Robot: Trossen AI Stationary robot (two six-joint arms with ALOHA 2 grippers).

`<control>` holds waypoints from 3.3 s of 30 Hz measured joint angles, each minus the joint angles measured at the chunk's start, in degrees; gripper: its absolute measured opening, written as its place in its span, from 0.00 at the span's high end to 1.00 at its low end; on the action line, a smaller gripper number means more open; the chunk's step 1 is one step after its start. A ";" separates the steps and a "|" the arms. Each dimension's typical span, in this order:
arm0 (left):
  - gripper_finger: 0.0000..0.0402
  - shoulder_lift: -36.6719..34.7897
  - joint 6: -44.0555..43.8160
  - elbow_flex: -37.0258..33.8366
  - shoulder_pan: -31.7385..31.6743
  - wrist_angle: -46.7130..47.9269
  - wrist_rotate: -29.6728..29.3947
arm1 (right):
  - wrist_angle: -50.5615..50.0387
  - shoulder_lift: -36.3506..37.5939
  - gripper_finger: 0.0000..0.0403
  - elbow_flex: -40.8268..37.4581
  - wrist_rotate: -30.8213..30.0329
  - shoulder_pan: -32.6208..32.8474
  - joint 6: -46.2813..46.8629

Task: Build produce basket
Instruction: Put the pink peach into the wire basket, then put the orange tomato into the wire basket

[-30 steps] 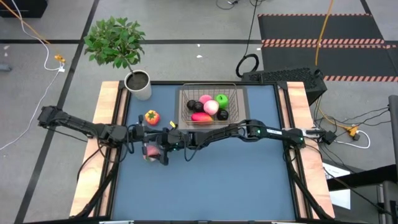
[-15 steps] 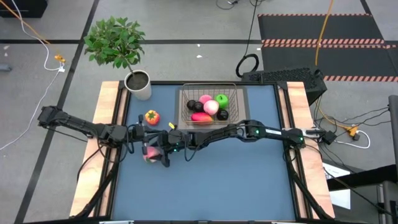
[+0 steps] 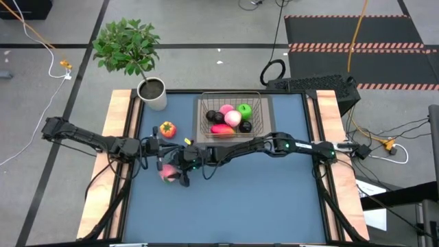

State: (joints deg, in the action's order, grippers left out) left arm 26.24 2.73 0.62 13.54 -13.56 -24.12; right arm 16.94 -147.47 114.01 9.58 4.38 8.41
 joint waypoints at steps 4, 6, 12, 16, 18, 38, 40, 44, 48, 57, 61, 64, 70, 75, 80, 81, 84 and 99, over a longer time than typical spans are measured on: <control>0.91 0.00 0.01 0.00 0.00 -0.14 -0.02 | -8.43 2.40 0.37 0.05 0.75 2.21 -4.76; 0.91 0.00 0.01 0.00 0.00 -0.15 -0.02 | -11.00 3.32 0.37 0.05 1.10 3.29 -5.24; 0.91 0.00 0.01 0.00 0.00 -0.02 -0.02 | -20.04 6.25 0.36 0.02 -4.55 7.58 -15.71; 0.91 0.00 0.01 0.00 0.00 0.00 -0.02 | -23.88 7.61 0.37 0.02 -11.91 9.87 -22.14; 0.91 0.00 0.01 0.00 0.00 -0.09 -0.02 | -26.21 8.45 0.37 -0.02 -13.97 10.59 -24.03; 0.91 0.00 0.01 0.00 0.00 -0.07 -0.04 | -30.00 31.35 0.37 -18.54 -25.54 7.46 -31.59; 0.91 0.00 0.01 0.00 0.00 -0.07 -0.06 | -27.33 35.35 0.36 -24.46 -27.13 6.91 -31.15; 0.91 -0.01 -0.01 0.00 0.00 -0.09 -0.07 | -17.37 44.51 0.36 -35.95 -27.53 6.82 -29.72; 0.91 0.00 0.01 0.00 0.00 -0.02 -0.07 | -7.51 54.77 0.36 -45.73 -28.23 6.75 -31.49; 0.91 -0.02 0.01 0.00 0.00 -0.02 -0.05 | -2.97 74.30 0.35 -62.05 -41.06 -1.42 -31.63; 0.91 0.00 0.01 0.00 0.00 0.00 -0.04 | 1.97 77.87 0.35 -70.52 -41.13 -8.42 -27.06; 0.91 0.00 0.01 0.00 0.00 0.00 -0.04 | 7.90 78.26 0.34 -75.87 -39.02 -13.23 -25.44; 0.91 0.00 0.01 0.00 0.00 0.00 -0.04 | 12.26 78.24 0.34 -81.02 -26.08 -19.93 -13.18; 0.91 -0.01 0.01 0.00 0.00 0.00 -0.04 | 11.21 78.26 0.30 -81.63 -21.38 -21.86 -11.73; 0.91 0.00 0.01 0.00 0.00 0.00 -0.04 | 7.56 78.07 0.16 -81.63 -21.34 -23.50 -9.01; 0.91 0.00 0.01 0.00 0.00 0.00 -0.04 | 7.35 77.95 0.13 -81.63 -21.34 -23.86 -8.48; 0.91 0.00 0.01 0.00 -0.01 0.00 -0.04 | 7.17 77.89 0.06 -81.66 -21.33 -24.37 -6.68; 0.91 -0.02 0.01 0.00 0.00 0.00 -0.04 | 13.26 77.96 0.02 -81.66 -16.69 -12.55 3.02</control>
State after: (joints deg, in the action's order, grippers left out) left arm 26.22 2.74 0.62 13.54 -13.56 -24.16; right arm 30.20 -69.52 32.36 -7.11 -8.17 11.44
